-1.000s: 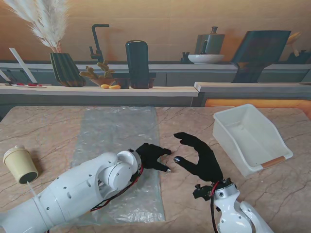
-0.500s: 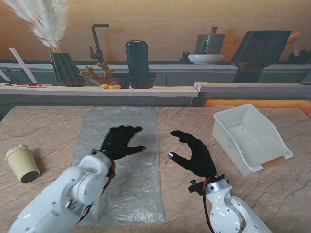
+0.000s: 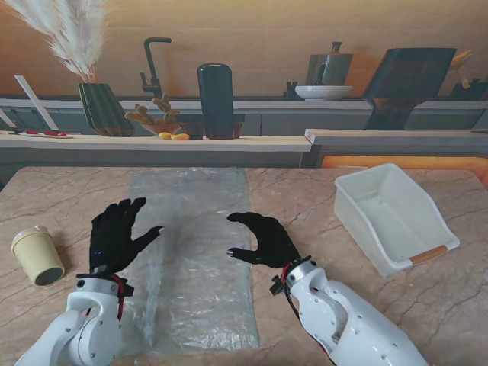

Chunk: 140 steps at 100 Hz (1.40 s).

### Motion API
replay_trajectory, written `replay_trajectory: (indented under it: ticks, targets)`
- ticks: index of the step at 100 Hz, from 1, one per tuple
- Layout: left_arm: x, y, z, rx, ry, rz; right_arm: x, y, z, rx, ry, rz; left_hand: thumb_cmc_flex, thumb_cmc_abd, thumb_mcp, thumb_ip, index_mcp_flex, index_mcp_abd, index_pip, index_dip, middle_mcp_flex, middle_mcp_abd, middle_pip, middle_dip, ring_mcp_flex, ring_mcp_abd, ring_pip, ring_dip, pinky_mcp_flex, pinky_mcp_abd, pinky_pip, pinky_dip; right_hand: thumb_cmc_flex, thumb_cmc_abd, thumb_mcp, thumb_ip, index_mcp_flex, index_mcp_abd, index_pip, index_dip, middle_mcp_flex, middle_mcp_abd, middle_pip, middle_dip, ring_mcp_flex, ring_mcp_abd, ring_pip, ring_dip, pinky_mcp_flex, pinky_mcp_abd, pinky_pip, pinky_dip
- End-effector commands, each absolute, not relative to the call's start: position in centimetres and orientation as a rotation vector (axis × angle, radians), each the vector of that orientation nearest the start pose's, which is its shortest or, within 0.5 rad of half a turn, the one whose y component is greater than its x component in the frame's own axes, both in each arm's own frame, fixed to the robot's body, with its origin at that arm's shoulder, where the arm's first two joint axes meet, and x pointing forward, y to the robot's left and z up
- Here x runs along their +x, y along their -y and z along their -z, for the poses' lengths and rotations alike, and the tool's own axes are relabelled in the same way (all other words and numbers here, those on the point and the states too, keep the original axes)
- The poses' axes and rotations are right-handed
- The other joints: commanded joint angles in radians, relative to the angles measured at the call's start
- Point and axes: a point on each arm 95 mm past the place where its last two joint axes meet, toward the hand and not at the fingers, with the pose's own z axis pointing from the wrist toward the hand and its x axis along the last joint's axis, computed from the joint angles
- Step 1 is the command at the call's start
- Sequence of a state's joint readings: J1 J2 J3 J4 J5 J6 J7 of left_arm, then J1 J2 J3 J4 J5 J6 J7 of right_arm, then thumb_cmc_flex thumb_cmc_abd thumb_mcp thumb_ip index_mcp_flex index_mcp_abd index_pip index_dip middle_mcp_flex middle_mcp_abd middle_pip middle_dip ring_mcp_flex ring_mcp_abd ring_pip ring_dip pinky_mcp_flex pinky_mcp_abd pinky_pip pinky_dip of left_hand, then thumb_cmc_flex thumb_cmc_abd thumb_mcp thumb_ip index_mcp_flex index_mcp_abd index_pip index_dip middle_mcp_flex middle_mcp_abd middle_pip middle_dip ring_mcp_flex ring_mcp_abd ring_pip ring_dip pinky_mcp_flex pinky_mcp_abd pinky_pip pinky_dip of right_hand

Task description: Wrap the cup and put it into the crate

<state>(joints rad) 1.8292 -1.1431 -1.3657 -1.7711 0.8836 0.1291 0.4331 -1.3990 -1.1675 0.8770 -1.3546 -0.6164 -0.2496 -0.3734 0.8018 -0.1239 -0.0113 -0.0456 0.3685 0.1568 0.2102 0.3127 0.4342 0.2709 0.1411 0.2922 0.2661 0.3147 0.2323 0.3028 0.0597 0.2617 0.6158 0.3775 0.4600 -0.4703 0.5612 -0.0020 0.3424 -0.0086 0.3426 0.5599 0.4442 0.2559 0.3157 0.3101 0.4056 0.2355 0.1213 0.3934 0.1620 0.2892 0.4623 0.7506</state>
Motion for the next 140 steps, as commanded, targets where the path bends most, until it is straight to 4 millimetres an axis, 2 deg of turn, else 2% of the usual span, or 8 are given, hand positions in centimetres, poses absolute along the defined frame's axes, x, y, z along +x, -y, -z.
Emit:
replay_trajectory:
  ticks: [1,17,25,51,67,89,120,140]
  targets:
    - [33.5,-3.9,30.4,-1.248,-0.913,1.57,40.2,-10.5,35.7,1.309,-1.347,-2.102,0.024,0.034,-0.019,0.002,0.017,-0.022,-0.005,0.005,0.013,-0.001,-0.003,-0.002,0.021,0.0,-0.005,0.001,0.001,-0.003,-0.003,-0.013,-0.034,-0.051,0.024,-0.007,-0.02,-0.016,-0.009,-0.011,-0.026,-0.001,-0.013,-0.01,-0.027,-0.005,-0.01,-0.017,-0.017,-0.027,-0.028,-0.017]
    - [33.8,-4.1,30.8,-1.189,-0.892,1.64,41.8,-12.3,36.4,1.276,-1.453,-2.071,0.034,0.02,-0.017,0.002,0.034,-0.035,0.004,0.014,0.027,-0.006,0.003,0.002,0.036,-0.004,0.001,0.006,0.009,0.001,0.002,-0.012,-0.024,-0.074,0.033,-0.008,-0.014,-0.017,0.005,-0.011,-0.023,-0.006,0.002,-0.009,-0.016,-0.017,0.002,-0.022,-0.013,-0.022,-0.025,-0.016]
    - [34.0,-3.9,30.8,-1.186,-0.901,1.665,42.4,-13.0,36.7,1.244,-1.528,-2.017,0.03,0.028,-0.017,0.002,0.02,-0.039,-0.001,0.013,0.016,-0.011,0.0,0.001,0.03,-0.009,-0.003,0.006,0.003,-0.006,0.0,-0.013,-0.032,-0.075,0.034,-0.009,-0.02,-0.017,0.006,-0.013,-0.03,-0.008,0.005,-0.009,-0.019,-0.017,0.004,-0.024,-0.018,-0.02,-0.026,-0.016]
    - [34.2,-3.8,30.7,-1.196,-0.936,1.735,43.7,-13.9,37.1,1.207,-1.744,-1.601,0.031,0.029,-0.017,0.001,0.024,-0.045,0.005,0.018,0.019,-0.013,0.002,0.001,0.034,-0.012,-0.005,0.006,0.007,-0.007,-0.001,-0.017,-0.043,-0.094,0.043,-0.013,-0.094,0.004,-0.028,-0.035,-0.098,0.01,-0.02,-0.024,-0.064,0.01,-0.011,-0.035,-0.054,-0.011,-0.043,-0.021]
    - [34.2,-3.9,30.8,-1.212,-0.933,1.803,44.4,-13.4,37.8,1.143,-1.802,-1.407,0.032,0.03,-0.017,0.0,0.03,-0.049,0.008,0.02,0.028,-0.015,0.003,0.001,0.043,-0.011,-0.005,0.006,0.012,-0.006,0.0,-0.019,-0.029,-0.111,0.052,-0.014,-0.113,0.003,-0.039,-0.042,-0.122,0.012,-0.022,-0.027,-0.077,0.007,-0.013,-0.039,-0.067,-0.017,-0.051,-0.025]
    - [33.9,-4.3,30.6,-1.218,-0.951,1.838,44.3,-10.5,39.3,1.109,-1.814,-1.259,0.033,0.032,-0.018,0.0,0.041,-0.054,0.012,0.023,0.038,-0.016,0.002,0.001,0.052,-0.012,-0.005,0.007,0.02,-0.007,0.0,-0.022,-0.004,-0.12,0.062,-0.01,-0.117,0.004,-0.032,-0.041,-0.123,0.008,-0.002,-0.022,-0.068,0.002,-0.005,-0.039,-0.056,-0.028,-0.049,-0.026]
    - [34.0,-4.3,30.2,-1.219,-0.956,1.887,43.2,-3.7,40.6,1.143,-1.723,-1.198,0.034,0.034,-0.018,-0.001,0.054,-0.057,0.013,0.026,0.046,-0.018,-0.001,0.002,0.057,-0.013,-0.005,0.008,0.022,-0.005,-0.002,-0.025,0.018,-0.126,0.064,-0.008,-0.115,0.001,-0.014,-0.035,-0.122,0.001,0.026,-0.018,-0.065,-0.009,0.002,-0.042,-0.049,-0.027,-0.049,-0.03]
    - [34.4,-4.1,30.4,-1.244,-0.974,1.895,42.8,-1.7,40.4,1.126,-1.718,-1.213,0.036,0.035,-0.018,-0.001,0.057,-0.06,0.011,0.028,0.044,-0.019,-0.004,0.002,0.055,-0.015,-0.007,0.009,0.02,-0.004,-0.003,-0.026,0.016,-0.113,0.063,-0.009,-0.12,-0.006,-0.001,-0.033,-0.13,-0.008,0.033,-0.021,-0.07,-0.019,0.002,-0.046,-0.045,-0.033,-0.049,-0.033]
